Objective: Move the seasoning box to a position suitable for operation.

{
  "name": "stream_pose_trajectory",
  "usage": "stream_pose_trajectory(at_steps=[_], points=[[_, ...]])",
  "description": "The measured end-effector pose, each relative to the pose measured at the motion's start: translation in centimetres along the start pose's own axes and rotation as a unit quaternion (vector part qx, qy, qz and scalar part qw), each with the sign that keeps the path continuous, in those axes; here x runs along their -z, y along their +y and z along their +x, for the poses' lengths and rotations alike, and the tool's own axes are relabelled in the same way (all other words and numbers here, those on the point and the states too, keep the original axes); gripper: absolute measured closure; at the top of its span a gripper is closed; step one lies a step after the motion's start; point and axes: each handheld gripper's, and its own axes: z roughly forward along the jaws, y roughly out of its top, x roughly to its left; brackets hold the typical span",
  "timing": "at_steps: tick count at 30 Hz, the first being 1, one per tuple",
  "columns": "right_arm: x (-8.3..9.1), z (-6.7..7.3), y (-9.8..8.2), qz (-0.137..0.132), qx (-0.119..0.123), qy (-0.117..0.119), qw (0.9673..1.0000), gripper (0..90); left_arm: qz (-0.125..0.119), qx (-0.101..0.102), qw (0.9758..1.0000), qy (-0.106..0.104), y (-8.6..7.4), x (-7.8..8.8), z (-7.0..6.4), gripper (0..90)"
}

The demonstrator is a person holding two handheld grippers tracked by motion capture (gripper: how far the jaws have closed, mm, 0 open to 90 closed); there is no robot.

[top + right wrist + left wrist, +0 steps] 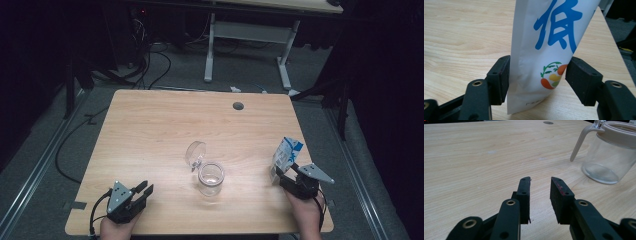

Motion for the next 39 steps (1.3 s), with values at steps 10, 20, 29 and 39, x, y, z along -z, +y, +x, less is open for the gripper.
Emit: stream_pose_trajectory(at_steps=[10,20,29,39], points=[[1.1,0.0,0.0,-0.008,0.016,-0.023,0.9996,38.7,0.007,-0.001,0.9999,-0.010,-0.2,-0.6,-0.4,70.1],[2.1,0.6,-0.1,-0.021,0.036,-0.025,0.9988,55.8,0.010,0.000,0.9998,-0.018,-0.3,-1.1,-0.7,69.9],[2.3,0.7,-0.3,-0.021,0.041,-0.013,0.9988,74.9,0.011,0.002,0.9998,-0.019,-0.3,-1.3,-0.7,69.8],[2.9,-0.3,-0.7,-0.023,0.031,-0.017,0.9991,90.0,0.015,0.004,0.9995,-0.026,-0.5,-1.8,-1.0,69.8]])
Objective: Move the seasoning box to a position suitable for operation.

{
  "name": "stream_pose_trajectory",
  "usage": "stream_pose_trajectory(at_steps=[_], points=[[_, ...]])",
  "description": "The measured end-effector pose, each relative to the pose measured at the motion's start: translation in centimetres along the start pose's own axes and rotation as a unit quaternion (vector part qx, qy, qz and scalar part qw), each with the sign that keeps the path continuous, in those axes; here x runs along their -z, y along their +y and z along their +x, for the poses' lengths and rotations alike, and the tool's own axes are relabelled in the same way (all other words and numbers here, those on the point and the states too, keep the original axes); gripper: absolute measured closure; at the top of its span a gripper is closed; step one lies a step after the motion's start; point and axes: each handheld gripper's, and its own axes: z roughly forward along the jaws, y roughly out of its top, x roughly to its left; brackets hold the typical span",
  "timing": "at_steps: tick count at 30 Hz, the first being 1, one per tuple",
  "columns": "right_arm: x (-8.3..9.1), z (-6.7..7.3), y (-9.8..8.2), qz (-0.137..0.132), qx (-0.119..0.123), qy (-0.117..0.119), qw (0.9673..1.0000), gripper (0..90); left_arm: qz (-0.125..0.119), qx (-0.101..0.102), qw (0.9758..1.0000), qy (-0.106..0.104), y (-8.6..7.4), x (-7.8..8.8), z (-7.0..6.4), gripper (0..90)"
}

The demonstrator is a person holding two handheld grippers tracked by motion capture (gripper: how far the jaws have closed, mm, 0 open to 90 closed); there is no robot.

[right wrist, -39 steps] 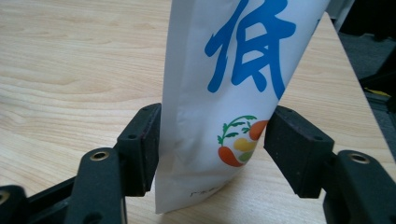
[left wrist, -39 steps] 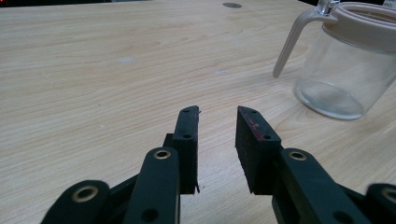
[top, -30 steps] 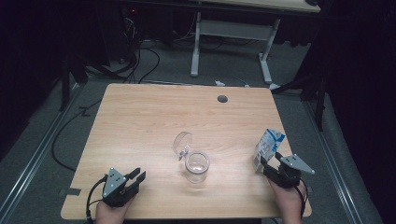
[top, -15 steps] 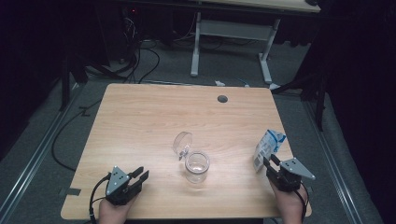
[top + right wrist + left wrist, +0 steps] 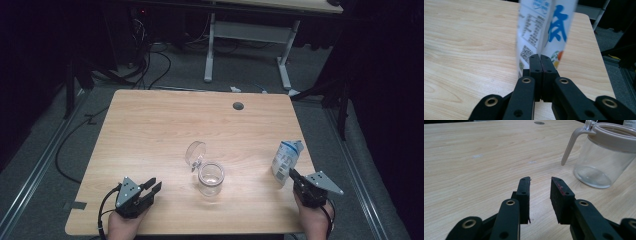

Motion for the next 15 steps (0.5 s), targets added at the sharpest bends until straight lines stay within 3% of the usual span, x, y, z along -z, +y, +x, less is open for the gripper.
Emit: stream_pose_trajectory(at_steps=[9,11,15], points=[[1.3,-0.7,-0.8,-0.004,-0.013,0.012,0.9998,87.7,0.010,-0.001,0.9998,-0.016,-0.2,-1.2,-0.6,69.3],[1.5,-1.0,-0.8,-0.012,-0.026,0.018,0.9994,76.4,0.011,-0.002,0.9998,-0.017,-0.3,-1.3,-0.7,69.1],[1.1,-1.1,-0.7,-0.014,-0.036,0.020,0.9990,64.9,0.008,-0.004,0.9999,-0.013,-0.2,-1.0,-0.5,69.1]])
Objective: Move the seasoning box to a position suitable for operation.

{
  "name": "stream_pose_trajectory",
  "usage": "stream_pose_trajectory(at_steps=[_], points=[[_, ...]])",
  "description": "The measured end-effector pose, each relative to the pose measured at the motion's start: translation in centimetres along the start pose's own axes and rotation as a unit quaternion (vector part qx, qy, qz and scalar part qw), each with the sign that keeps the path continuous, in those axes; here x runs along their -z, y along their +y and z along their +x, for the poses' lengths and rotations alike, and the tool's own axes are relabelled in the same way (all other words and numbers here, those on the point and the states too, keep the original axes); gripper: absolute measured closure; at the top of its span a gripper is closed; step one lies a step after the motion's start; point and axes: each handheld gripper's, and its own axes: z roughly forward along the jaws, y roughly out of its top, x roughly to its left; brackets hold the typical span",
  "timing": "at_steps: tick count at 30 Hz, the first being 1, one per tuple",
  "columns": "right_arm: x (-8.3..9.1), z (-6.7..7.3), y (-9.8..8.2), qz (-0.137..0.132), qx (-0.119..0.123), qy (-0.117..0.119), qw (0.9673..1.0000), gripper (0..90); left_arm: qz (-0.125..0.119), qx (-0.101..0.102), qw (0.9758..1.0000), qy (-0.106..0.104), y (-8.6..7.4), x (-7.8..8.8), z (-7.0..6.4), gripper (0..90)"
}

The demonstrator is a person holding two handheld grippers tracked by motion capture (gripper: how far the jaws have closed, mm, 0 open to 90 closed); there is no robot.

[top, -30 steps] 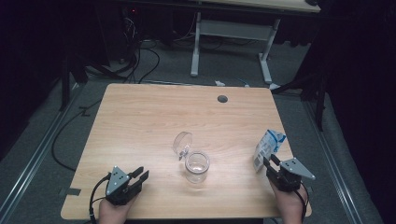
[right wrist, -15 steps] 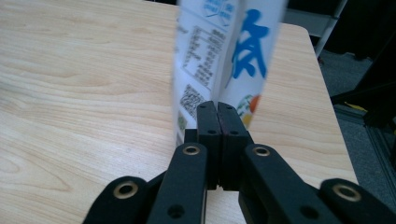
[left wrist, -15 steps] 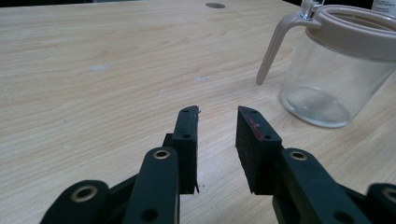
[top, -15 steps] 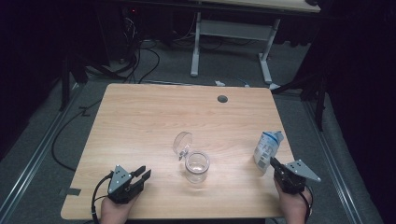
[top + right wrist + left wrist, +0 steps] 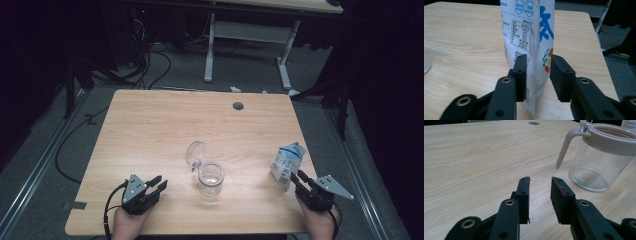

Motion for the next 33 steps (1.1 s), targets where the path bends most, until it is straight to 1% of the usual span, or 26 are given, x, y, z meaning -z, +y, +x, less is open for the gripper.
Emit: stream_pose_trajectory(at_steps=[1,2,4,5,6,8,12,14,15,16,17,18,19,20,21,23,24,25,26,27,28,29,32,33], points=[[0.0,0.0,0.0,0.000,0.000,0.000,1.0000,64.9,0.000,0.000,1.0000,0.000,0.0,0.0,0.0,69.1],[-0.3,0.1,0.2,-0.003,0.002,0.001,1.0000,62.2,-0.002,0.000,1.0000,0.002,0.1,0.2,0.1,69.1],[-0.4,0.1,0.3,-0.004,0.005,0.003,1.0000,60.7,-0.005,0.001,1.0000,0.008,0.2,0.6,0.3,69.1],[-0.8,0.2,0.7,-0.003,-0.003,0.009,1.0000,53.3,-0.008,0.004,0.9999,0.010,0.2,0.8,0.4,69.0],[-0.8,0.2,0.7,-0.003,-0.003,0.009,1.0000,53.3,-0.007,0.002,0.9999,0.012,0.2,0.9,0.5,69.0],[-1.2,0.3,0.8,0.000,-0.007,0.011,0.9999,53.9,-0.012,0.004,0.9998,0.016,0.3,1.2,0.7,69.0],[-1.7,0.4,0.9,0.000,-0.009,0.005,0.9999,58.6,-0.016,0.007,0.9996,0.021,0.5,1.7,1.0,69.0],[-1.8,0.4,0.9,-0.002,-0.004,0.003,1.0000,59.8,-0.017,0.007,0.9996,0.023,0.6,1.8,1.1,69.0],[-1.8,0.3,1.0,-0.005,-0.002,0.008,1.0000,60.9,-0.017,0.007,0.9995,0.024,0.6,1.9,1.2,69.0],[-1.8,0.3,1.0,-0.005,-0.002,0.008,1.0000,60.9,-0.017,0.007,0.9995,0.024,0.6,1.9,1.2,68.9],[-1.9,0.4,1.0,-0.006,0.007,0.010,0.9999,65.5,-0.017,0.007,0.9995,0.025,0.6,2.0,1.2,69.0],[-1.9,0.4,1.0,-0.006,0.007,0.010,0.9999,65.5,-0.018,0.008,0.9995,0.025,0.6,2.0,1.2,69.0],[-1.9,0.5,1.0,-0.008,0.010,0.008,0.9999,67.4,-0.019,0.007,0.9994,0.026,0.6,2.1,1.2,68.9],[-1.9,0.5,1.0,-0.010,0.011,0.007,0.9999,70.5,-0.019,0.007,0.9994,0.027,0.6,2.1,1.3,68.9],[-1.9,0.5,1.0,-0.012,0.009,0.009,0.9999,77.4,-0.020,0.008,0.9994,0.027,0.6,2.2,1.3,68.9],[-1.8,0.4,0.9,-0.013,0.011,0.011,0.9998,81.2,-0.019,0.009,0.9994,0.027,0.6,2.1,1.3,68.9],[-1.8,0.4,0.9,-0.013,0.011,0.011,0.9998,81.2,-0.019,0.009,0.9994,0.027,0.6,2.1,1.3,68.9],[-1.7,0.3,0.9,-0.014,0.009,0.015,0.9997,83.9,-0.019,0.010,0.9994,0.026,0.6,2.1,1.3,68.9],[-1.7,0.3,0.9,-0.014,0.009,0.015,0.9997,83.9,-0.019,0.010,0.9995,0.025,0.5,2.0,1.2,68.9],[-1.7,0.2,0.8,-0.013,0.006,0.019,0.9997,86.5,-0.017,0.009,0.9995,0.024,0.5,1.9,1.2,68.9],[-1.7,0.2,0.8,-0.013,0.006,0.019,0.9997,86.5,-0.016,0.010,0.9996,0.023,0.4,1.9,1.2,68.9],[-1.6,0.1,0.7,-0.014,0.004,0.024,0.9996,88.0,-0.015,0.010,0.9996,0.021,0.4,1.7,1.1,68.9],[-1.6,0.0,0.7,-0.013,0.002,0.026,0.9996,88.7,-0.012,0.008,0.9997,0.018,0.3,1.5,1.0,68.9],[-1.5,0.1,0.7,-0.010,0.007,0.031,0.9995,89.1,-0.012,0.009,0.9997,0.017,0.3,1.5,0.9,68.9]])
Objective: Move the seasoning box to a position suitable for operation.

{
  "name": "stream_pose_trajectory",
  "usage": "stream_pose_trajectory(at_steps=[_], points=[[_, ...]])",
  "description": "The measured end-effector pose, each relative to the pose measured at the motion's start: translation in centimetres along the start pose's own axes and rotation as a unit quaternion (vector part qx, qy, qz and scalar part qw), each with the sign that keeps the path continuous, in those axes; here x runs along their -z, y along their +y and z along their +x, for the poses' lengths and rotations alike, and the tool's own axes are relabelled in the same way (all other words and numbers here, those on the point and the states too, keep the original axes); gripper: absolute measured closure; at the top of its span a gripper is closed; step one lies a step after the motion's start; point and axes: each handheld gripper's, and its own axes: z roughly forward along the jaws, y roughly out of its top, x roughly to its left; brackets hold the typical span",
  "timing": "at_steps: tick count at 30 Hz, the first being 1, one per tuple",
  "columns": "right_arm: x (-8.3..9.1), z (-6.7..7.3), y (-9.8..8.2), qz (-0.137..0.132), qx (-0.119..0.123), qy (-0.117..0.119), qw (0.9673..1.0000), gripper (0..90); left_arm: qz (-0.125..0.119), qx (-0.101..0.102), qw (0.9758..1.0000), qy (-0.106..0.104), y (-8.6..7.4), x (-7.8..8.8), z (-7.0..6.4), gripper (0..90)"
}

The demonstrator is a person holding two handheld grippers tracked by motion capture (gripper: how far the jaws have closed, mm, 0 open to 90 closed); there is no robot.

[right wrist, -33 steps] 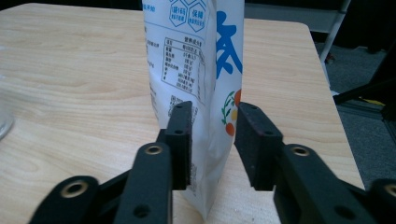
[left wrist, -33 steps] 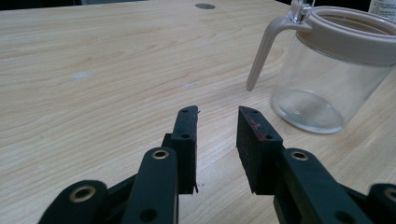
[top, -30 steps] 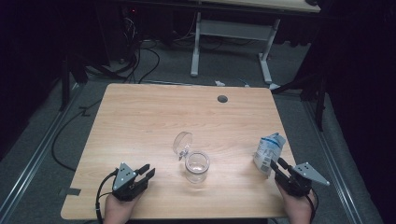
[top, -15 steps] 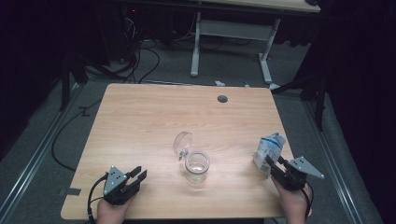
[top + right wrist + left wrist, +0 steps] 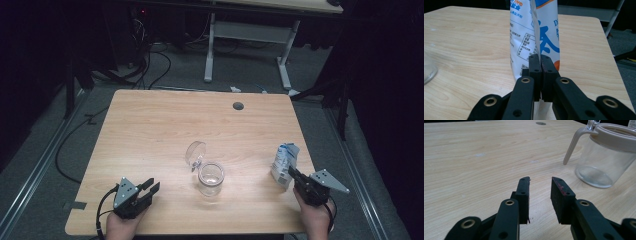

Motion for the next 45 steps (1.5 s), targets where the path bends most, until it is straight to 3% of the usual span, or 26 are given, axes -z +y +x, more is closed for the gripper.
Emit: stream_pose_trajectory(at_steps=[12,14,16,18,19,21,23,24,25,26,29,32,33,36,37,39,40,41,43,44,45], points=[[0.4,0.8,0.7,0.014,0.016,0.008,0.9997,89.7,0.002,-0.003,0.9996,-0.029,0.0,-0.5,-0.8,66.1],[0.4,0.8,1.1,0.020,0.000,0.022,0.9996,89.7,0.007,0.005,0.9993,-0.037,0.1,-0.8,-0.7,64.2],[0.4,0.9,1.3,0.026,-0.001,0.027,0.9993,89.7,0.011,0.000,0.9991,-0.040,0.0,-0.8,-0.6,64.3],[0.4,1.1,1.8,0.042,0.009,0.033,0.9985,89.7,0.014,-0.008,0.9987,-0.047,-0.3,-0.6,-0.5,64.8],[0.5,1.4,2.6,0.065,0.022,0.043,0.9967,89.8,0.014,-0.005,0.9985,-0.053,-0.3,-0.4,-0.4,65.9],[0.5,1.5,2.9,0.073,0.024,0.046,0.9960,89.8,0.013,-0.002,0.9984,-0.054,-0.2,-0.3,-0.4,65.9],[0.5,1.8,3.8,0.096,0.032,0.049,0.9937,90.0,0.012,-0.001,0.9983,-0.058,-0.1,-0.3,-0.4,65.8],[0.5,2.0,4.6,0.117,0.042,0.052,0.9908,90.0,0.010,0.000,0.9982,-0.059,-0.1,-0.2,-0.5,65.8],[0.5,2.0,4.6,0.117,0.042,0.052,0.9908,90.0,0.008,0.004,0.9981,-0.061,0.0,-0.2,-0.5,65.8],[0.5,2.4,5.4,0.140,0.051,0.055,0.9872,90.0,0.008,0.004,0.9980,-0.063,0.0,-0.1,-0.5,65.8],[0.5,2.6,5.8,0.156,0.053,0.059,0.9846,90.0,0.009,0.006,0.9980,-0.063,-0.1,0.0,-0.4,65.9],[0.5,2.9,6.5,0.185,0.055,0.071,0.9787,90.0,0.007,0.005,0.9978,-0.065,-0.1,0.0,-0.4,65.9],[0.5,2.9,6.5,0.185,0.055,0.071,0.9787,90.0,0.007,0.005,0.9978,-0.065,-0.1,0.0,-0.4,65.9],[0.3,3.0,7.2,0.209,0.047,0.088,0.9727,90.0,0.007,0.006,0.9978,-0.066,0.0,0.0,-0.5,65.8],[0.3,3.0,7.2,0.209,0.047,0.088,0.9727,90.0,0.007,0.006,0.9978,-0.066,0.0,0.0,-0.5,65.8],[0.1,3.1,7.5,0.222,0.043,0.094,0.9696,90.0,0.006,0.009,0.9977,-0.067,0.0,-0.1,-0.6,65.8],[-0.1,3.2,7.8,0.235,0.046,0.098,0.9661,90.0,0.006,0.009,0.9977,-0.067,-0.1,-0.1,-0.6,65.8],[-0.1,3.2,7.8,0.235,0.046,0.098,0.9661,90.0,0.006,0.009,0.9977,-0.067,-0.1,-0.1,-0.6,65.8],[-0.3,3.5,8.1,0.247,0.050,0.100,0.9626,90.0,0.007,0.010,0.9976,-0.068,-0.2,-0.1,-0.7,65.8],[-0.4,3.6,8.4,0.255,0.057,0.100,0.9600,90.0,0.007,0.010,0.9976,-0.068,-0.3,-0.1,-0.7,65.8],[-0.5,3.7,8.7,0.271,0.060,0.102,0.9552,90.0,0.010,0.008,0.9976,-0.069,-0.4,-0.2,-0.7,65.8]])
